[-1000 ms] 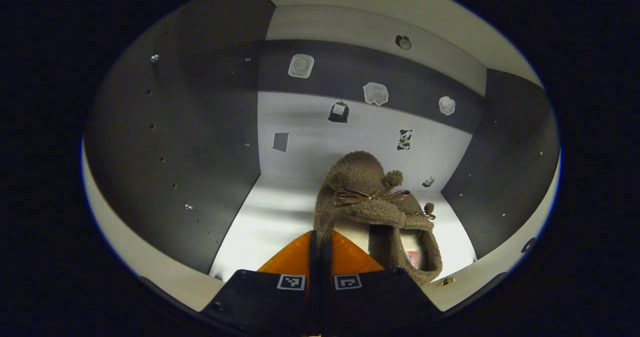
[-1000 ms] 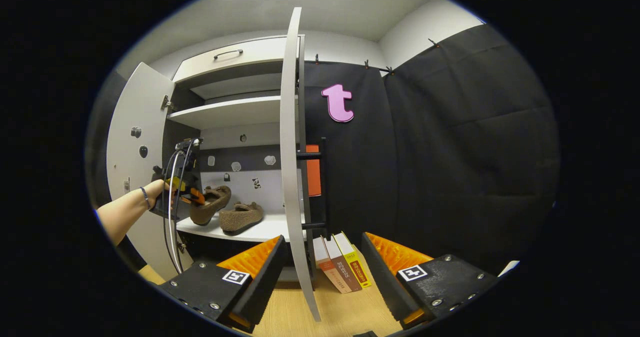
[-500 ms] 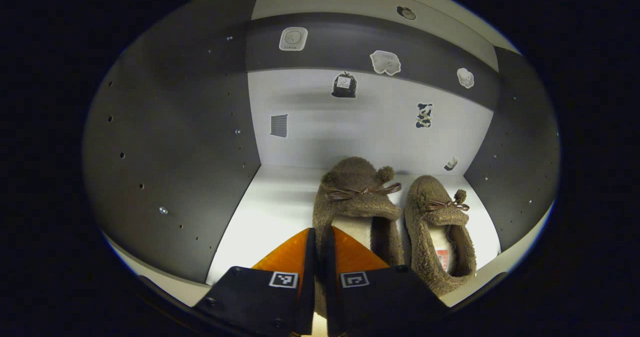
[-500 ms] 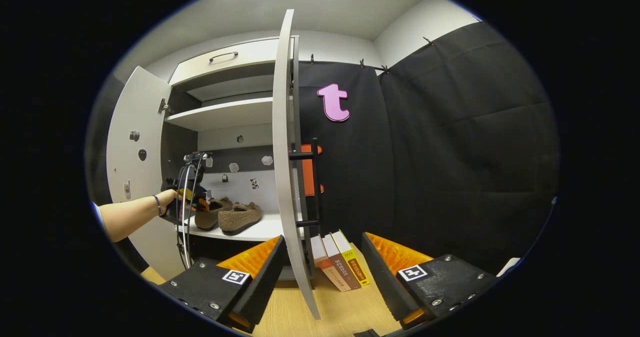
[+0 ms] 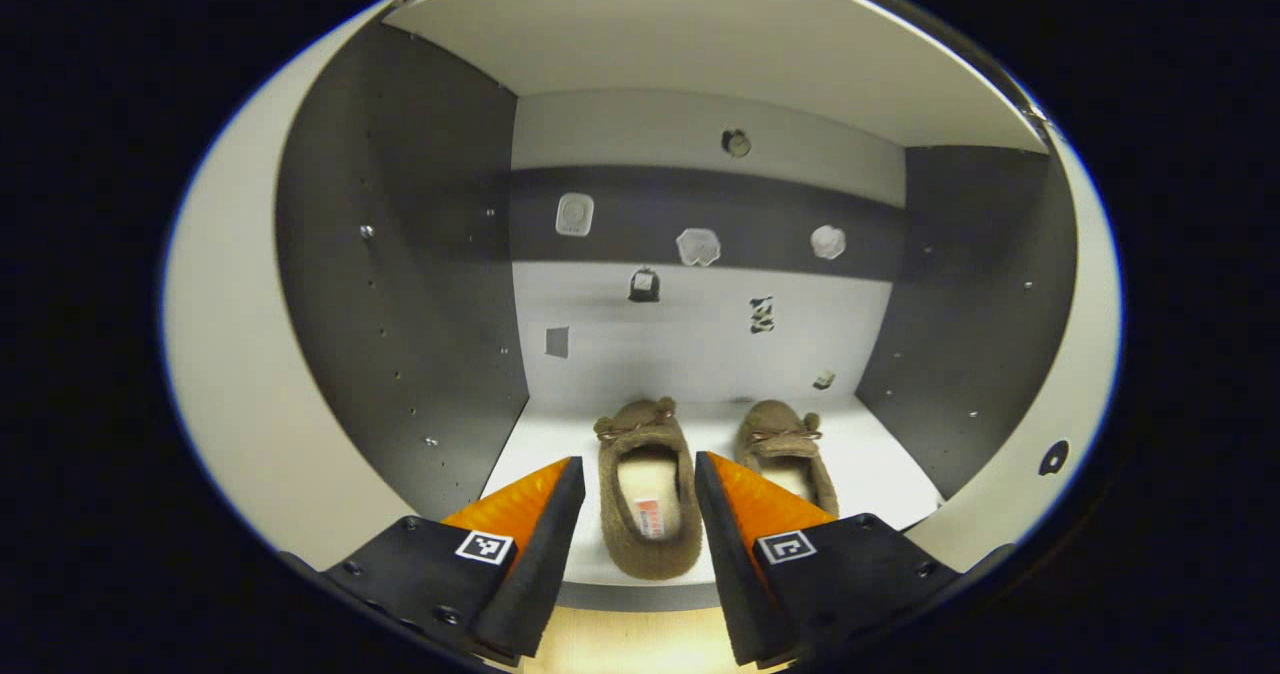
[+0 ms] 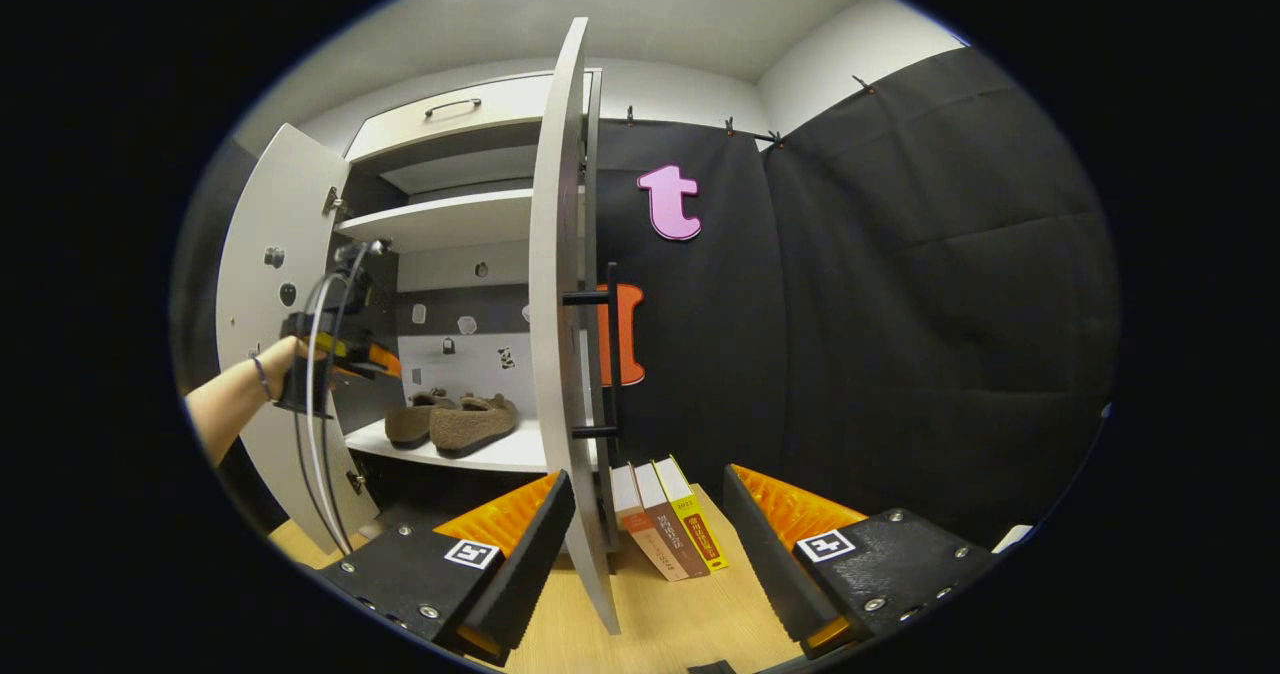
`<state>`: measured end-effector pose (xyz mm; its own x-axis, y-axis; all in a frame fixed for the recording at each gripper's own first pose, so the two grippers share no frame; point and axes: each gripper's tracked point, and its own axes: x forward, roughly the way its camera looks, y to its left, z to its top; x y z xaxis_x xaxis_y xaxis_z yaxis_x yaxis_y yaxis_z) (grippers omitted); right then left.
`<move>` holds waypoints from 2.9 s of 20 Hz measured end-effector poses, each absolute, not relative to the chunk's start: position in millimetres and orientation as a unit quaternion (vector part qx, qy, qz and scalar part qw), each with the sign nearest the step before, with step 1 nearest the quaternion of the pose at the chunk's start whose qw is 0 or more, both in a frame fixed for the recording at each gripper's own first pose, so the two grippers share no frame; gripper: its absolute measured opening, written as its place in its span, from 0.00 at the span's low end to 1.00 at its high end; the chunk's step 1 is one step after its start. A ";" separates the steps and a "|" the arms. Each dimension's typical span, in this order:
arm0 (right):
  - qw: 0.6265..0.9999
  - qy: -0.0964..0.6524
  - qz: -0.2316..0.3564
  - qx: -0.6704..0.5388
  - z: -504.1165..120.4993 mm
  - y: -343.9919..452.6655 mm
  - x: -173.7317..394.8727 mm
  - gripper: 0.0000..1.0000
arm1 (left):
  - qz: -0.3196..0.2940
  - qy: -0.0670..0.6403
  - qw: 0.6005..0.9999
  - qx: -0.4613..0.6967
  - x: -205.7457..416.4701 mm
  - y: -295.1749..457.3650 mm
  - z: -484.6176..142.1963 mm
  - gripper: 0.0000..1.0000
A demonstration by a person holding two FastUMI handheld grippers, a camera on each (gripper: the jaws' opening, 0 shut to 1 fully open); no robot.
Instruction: Grab one shoe with the right hand and put it into the shoe cabinet, grab the other shoe with the left hand and put it into the shoe cabinet; then close the right door with the right hand and the left door with the left hand.
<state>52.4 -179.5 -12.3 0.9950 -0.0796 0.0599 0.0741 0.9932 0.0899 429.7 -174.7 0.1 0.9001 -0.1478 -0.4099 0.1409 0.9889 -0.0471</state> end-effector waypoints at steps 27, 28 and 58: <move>0.999 -0.002 -0.007 0.038 -40.9 -153.1 104.8 0.91 | 0.009 0.054 0.998 -0.034 136.8 41.9 70.4 0.97; 0.999 -0.002 -0.004 0.040 -40.6 -146.1 104.5 0.91 | 0.009 0.054 0.998 -0.035 137.8 48.9 68.7 0.97; 0.999 -0.031 0.031 0.033 -25.9 31.9 189.0 0.91 | -0.025 0.077 0.996 -0.033 186.7 128.8 -5.7 0.95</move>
<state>189.0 31.9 -25.9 0.9962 0.0591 0.0637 -0.0632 0.9959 0.0645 186.7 128.8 -5.7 0.9870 -0.0551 -0.1511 0.0451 0.9966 -0.0692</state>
